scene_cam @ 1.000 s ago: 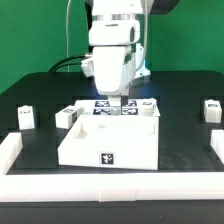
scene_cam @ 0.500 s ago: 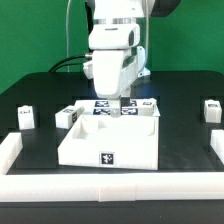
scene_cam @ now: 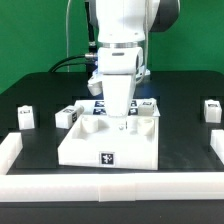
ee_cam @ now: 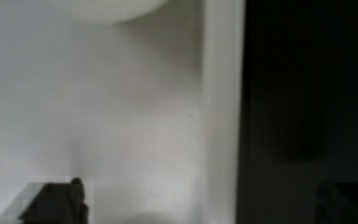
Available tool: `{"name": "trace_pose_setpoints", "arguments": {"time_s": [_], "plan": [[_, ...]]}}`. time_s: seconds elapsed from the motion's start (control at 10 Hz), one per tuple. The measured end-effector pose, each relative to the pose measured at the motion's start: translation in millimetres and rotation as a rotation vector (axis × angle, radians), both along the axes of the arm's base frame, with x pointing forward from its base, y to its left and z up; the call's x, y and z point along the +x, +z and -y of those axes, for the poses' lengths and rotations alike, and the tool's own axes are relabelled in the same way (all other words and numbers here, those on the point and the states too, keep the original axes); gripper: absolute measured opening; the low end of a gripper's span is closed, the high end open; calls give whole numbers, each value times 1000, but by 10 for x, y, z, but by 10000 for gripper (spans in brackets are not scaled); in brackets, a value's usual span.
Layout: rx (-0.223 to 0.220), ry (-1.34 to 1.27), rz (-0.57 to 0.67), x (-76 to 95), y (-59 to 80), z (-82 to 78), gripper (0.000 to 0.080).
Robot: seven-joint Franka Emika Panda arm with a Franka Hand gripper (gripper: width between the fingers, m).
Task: Assemble one leg
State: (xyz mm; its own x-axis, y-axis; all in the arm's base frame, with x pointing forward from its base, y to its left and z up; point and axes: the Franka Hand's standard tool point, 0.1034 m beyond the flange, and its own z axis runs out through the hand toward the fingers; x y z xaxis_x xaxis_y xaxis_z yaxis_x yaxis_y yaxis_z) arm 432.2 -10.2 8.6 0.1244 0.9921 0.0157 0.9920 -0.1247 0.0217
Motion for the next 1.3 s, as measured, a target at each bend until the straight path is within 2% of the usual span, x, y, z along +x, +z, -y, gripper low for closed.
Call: {"name": "trace_pose_setpoints", "arguments": {"time_s": [0.2,0.4,0.5,0.6,0.7,1.3], "plan": [[1,-13,8,38,-3,35,650],[1,-12,6,32,-11,32,399],[1,-13,6,31,-12,33,230],[1,-13,5,29,-14,33,230],[1,-13,5,28,-14,33,73],[1,-13,5,28,-14,33,57]]}}
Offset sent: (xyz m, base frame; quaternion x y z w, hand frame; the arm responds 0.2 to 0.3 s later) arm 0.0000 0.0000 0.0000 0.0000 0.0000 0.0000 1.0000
